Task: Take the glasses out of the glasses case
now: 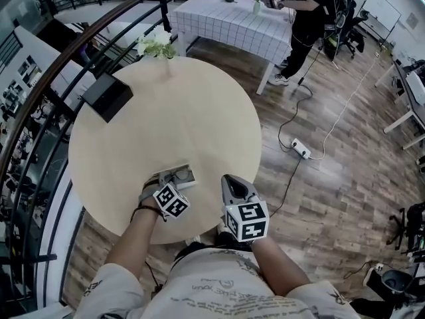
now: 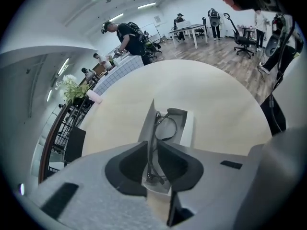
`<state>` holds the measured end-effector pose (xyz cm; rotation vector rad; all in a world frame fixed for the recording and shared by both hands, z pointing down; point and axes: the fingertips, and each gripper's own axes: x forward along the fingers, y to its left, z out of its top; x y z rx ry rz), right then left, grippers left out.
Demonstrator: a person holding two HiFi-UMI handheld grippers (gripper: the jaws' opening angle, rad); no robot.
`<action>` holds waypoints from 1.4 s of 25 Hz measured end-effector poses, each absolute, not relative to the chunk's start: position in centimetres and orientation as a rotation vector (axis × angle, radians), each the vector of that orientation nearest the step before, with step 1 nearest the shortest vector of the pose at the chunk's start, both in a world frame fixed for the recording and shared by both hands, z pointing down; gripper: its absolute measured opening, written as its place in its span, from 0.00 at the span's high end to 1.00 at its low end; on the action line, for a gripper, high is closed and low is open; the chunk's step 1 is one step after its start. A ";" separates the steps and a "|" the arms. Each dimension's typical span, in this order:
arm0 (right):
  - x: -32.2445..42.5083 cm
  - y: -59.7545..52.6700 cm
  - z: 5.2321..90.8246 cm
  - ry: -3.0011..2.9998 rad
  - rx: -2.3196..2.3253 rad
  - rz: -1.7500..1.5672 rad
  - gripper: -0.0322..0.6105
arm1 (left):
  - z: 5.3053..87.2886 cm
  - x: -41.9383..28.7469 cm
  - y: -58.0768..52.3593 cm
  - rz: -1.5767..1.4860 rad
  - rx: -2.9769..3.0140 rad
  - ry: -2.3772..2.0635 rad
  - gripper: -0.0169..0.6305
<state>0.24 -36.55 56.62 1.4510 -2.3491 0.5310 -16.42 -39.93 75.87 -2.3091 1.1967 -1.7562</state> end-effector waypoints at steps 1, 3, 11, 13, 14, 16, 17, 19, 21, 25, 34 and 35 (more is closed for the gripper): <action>0.3 -36.5 56.7 -2.347 1.450 0.530 0.93 | 75.9 -16.4 -40.0 -1.759 -2.292 1.197 0.89; 0.5 -36.6 56.8 -2.341 1.450 0.532 0.93 | 76.0 -16.3 -40.2 -1.760 -2.258 1.200 0.89; 1.7 -37.4 57.0 -2.317 1.474 0.531 0.93 | 78.1 -16.7 -40.8 -1.839 -2.204 1.202 0.89; 2.2 -37.5 57.0 -2.310 1.484 0.534 0.93 | 78.3 -16.8 -40.9 -1.849 -2.201 1.213 0.89; 2.4 -37.6 57.0 -2.306 1.490 0.536 0.93 | 78.3 -17.0 -41.0 -1.853 -2.199 1.217 0.89; 2.6 -37.7 57.0 -2.299 1.499 0.539 0.93 | 78.6 -17.2 -41.1 -1.866 -2.194 1.216 0.89; 2.7 -37.7 57.1 -2.296 1.503 0.540 0.93 | 78.8 -17.2 -41.1 -1.875 -2.192 1.215 0.89; 2.8 -37.6 57.3 -2.291 1.503 0.539 0.93 | 79.2 -17.4 -41.1 -1.893 -2.182 1.216 0.89; 2.7 -37.7 57.5 -2.285 1.496 0.542 0.93 | 79.5 -17.6 -41.3 -1.910 -2.169 1.224 0.89; 2.8 -37.7 57.8 -2.277 1.491 0.549 0.93 | 79.9 -17.8 -41.5 -1.930 -2.143 1.240 0.89; 2.3 -38.1 57.7 -2.286 1.476 0.559 0.93 | 78.9 -17.5 -41.5 -1.888 -2.205 1.265 0.92; 2.1 -38.2 57.7 -2.287 1.473 0.554 0.93 | 78.6 -17.5 -41.5 -1.877 -2.216 1.274 0.92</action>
